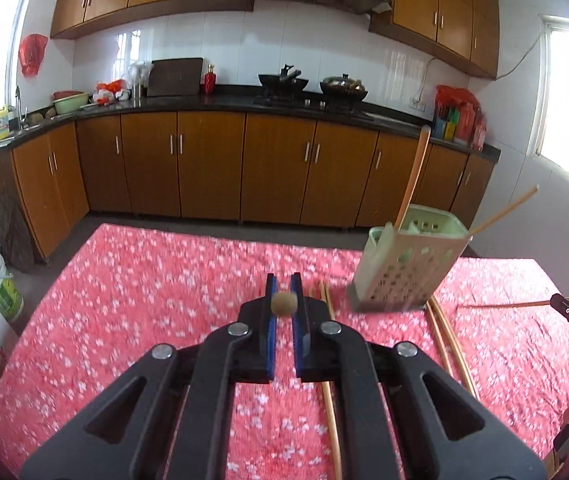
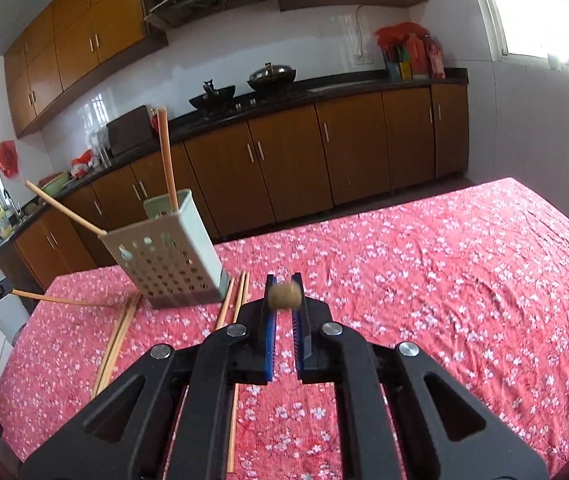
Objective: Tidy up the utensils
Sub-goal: 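Lift both chopsticks upright and carry them over the metal holder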
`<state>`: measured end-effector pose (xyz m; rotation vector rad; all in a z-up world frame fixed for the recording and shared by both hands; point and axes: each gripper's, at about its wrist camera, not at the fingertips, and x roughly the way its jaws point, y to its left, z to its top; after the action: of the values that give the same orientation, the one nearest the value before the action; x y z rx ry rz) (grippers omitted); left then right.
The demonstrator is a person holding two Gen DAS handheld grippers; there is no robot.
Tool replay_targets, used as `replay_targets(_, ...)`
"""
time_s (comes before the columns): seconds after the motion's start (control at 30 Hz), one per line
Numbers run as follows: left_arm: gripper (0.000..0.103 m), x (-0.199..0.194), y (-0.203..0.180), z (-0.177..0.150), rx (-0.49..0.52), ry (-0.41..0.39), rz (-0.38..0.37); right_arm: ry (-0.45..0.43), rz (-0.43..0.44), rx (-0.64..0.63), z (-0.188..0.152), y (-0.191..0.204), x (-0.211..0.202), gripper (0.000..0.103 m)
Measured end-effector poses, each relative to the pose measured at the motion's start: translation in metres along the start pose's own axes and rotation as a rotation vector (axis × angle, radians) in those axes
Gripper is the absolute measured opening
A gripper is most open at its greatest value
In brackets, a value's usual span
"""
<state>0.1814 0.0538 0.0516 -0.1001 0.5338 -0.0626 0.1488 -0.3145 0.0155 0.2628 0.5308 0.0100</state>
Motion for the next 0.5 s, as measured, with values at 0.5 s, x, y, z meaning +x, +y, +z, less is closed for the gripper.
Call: replay_targets(0.5, 0.007, -0.032, -0.020, 0.053, 0.049, -0.059, -0.115, -0.094, 0.106, 0.008, 0.050, 0.025, -0.026, 0.008)
